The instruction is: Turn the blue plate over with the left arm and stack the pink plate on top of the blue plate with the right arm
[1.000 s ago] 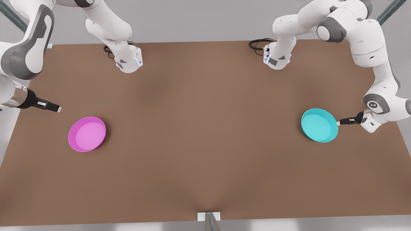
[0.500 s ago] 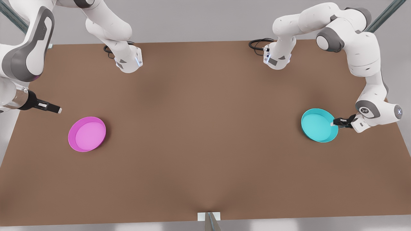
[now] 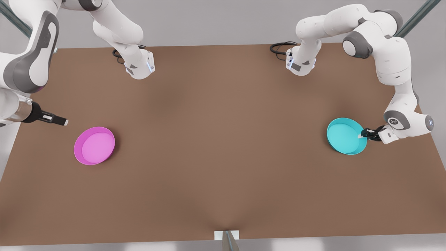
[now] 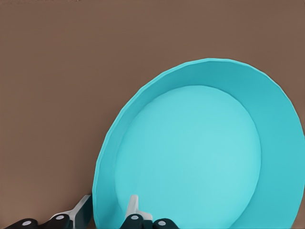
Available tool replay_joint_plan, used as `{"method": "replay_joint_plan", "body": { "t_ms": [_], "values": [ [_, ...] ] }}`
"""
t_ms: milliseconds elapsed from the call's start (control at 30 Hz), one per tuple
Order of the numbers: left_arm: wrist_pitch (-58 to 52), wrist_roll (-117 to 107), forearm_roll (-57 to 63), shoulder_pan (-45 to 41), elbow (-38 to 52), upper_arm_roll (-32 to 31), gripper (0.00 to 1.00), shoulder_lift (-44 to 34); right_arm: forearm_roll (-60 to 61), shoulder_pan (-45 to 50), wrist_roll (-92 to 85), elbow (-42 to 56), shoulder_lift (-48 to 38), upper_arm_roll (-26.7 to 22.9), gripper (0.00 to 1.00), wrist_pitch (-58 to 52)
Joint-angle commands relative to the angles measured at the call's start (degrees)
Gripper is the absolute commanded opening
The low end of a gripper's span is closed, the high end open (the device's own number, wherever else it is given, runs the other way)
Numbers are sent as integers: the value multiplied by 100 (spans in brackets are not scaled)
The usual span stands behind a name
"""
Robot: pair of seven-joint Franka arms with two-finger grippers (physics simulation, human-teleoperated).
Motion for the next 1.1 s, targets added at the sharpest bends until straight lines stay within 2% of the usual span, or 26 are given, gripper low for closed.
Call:
{"method": "replay_joint_plan", "body": {
  "t_ms": [0,200,300,333,400,700,767,900,1000,1067],
  "values": [
    [9,559,0,0,3,-8,52,12,4,9,12,7,-9,4,100,7],
    [9,375,26,0,3,-52,36,20,4,9,12,7,-1,4,100,7],
    [9,366,35,0,12,-60,35,47,4,9,12,-2,-1,4,100,7],
    [9,348,35,0,12,-69,28,47,4,9,12,-2,-1,4,100,7],
    [18,339,35,0,21,-78,21,55,4,9,12,7,-1,4,100,7],
    [-61,-1190,105,-166,144,-394,21,-331,4,9,12,-2,-1,4,100,15],
    [-87,-1725,202,-535,144,-394,21,-823,4,9,21,-2,-1,4,100,7],
    [-438,-3641,1459,-1423,363,-386,21,-1518,-5,97,21,-2,-1,4,100,7],
    [-1687,-5311,1757,-2126,1945,-386,21,-1272,-5,97,21,-2,-1,4,100,7],
    [-1687,-7015,2197,-2943,2279,-386,21,-1254,-5,97,21,-2,-1,4,100,7]
  ]
}}
